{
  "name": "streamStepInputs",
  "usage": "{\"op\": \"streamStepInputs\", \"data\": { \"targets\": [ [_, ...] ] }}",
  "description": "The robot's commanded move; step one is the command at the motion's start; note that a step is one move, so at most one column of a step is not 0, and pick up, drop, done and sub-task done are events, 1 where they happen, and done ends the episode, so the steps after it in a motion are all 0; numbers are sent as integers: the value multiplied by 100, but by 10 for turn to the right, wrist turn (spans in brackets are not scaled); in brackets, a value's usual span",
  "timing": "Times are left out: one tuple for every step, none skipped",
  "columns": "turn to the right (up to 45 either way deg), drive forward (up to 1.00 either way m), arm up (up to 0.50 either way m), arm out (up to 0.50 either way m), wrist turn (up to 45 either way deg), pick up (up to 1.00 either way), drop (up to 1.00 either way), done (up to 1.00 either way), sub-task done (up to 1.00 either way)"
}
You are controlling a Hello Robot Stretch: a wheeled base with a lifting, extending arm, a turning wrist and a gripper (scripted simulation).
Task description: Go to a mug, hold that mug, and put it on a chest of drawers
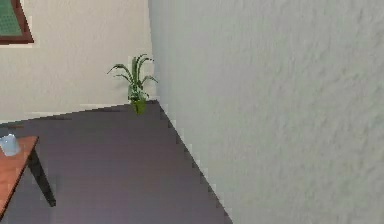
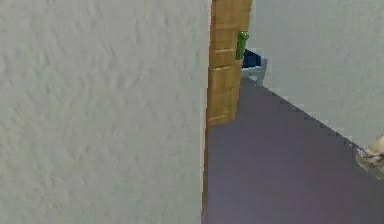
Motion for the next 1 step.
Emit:
{"op": "streamStepInputs", "data": {
  "targets": [
    [-210,0,0,0,0,0,0,0,0]
  ]
}}
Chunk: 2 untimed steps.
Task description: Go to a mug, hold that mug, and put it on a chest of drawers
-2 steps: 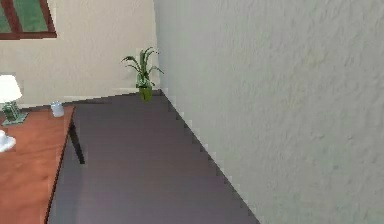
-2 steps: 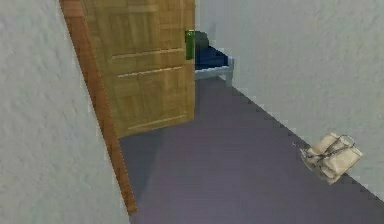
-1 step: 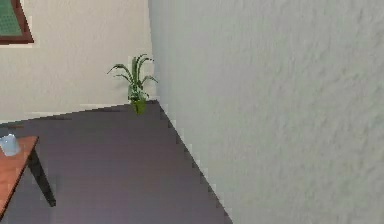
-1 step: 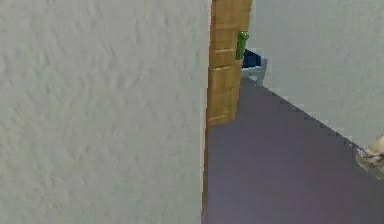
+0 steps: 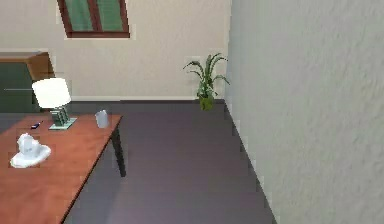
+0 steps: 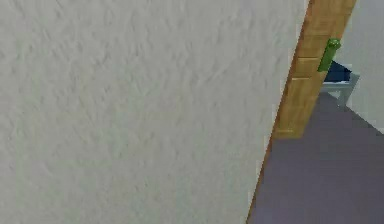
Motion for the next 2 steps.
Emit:
{"op": "streamStepInputs", "data": {
  "targets": [
    [0,60,0,0,0,0,0,0,0],
    [-450,0,0,0,0,0,0,0,0]
  ]
}}
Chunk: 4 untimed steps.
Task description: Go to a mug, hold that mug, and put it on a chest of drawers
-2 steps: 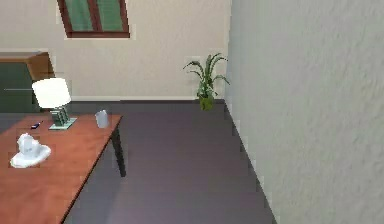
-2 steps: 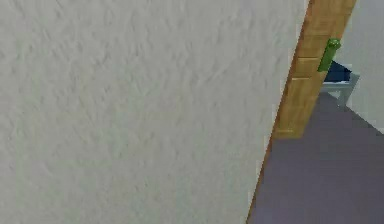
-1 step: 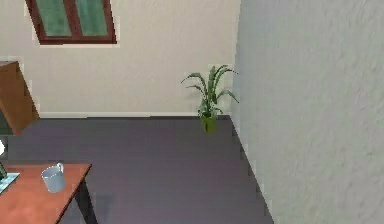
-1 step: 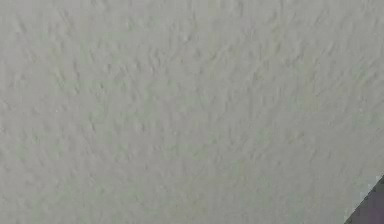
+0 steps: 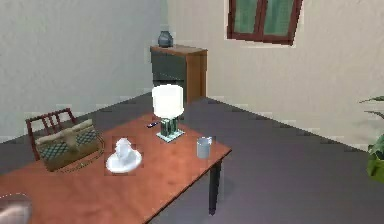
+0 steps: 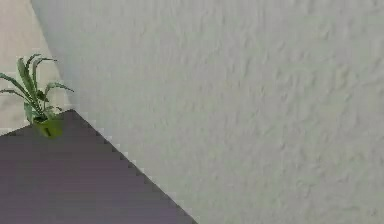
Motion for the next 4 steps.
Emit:
{"op": "streamStepInputs", "data": {
  "targets": [
    [-450,0,0,0,0,0,0,0,0],
    [-360,0,0,0,0,0,0,0,0],
    [450,0,0,0,0,0,0,0,0],
    [450,0,0,0,0,0,0,0,0]
  ]
}}
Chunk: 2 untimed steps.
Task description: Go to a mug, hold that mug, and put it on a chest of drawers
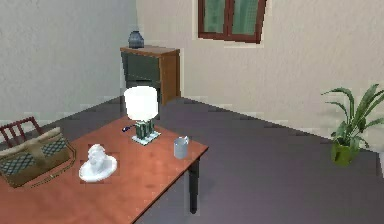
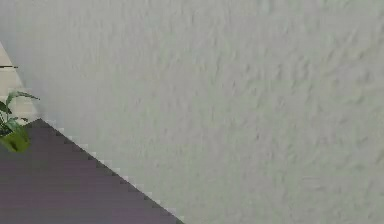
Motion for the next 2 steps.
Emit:
{"op": "streamStepInputs", "data": {
  "targets": [
    [0,45,0,0,0,0,0,0,0],
    [-450,0,0,0,0,0,0,0,0]
  ]
}}
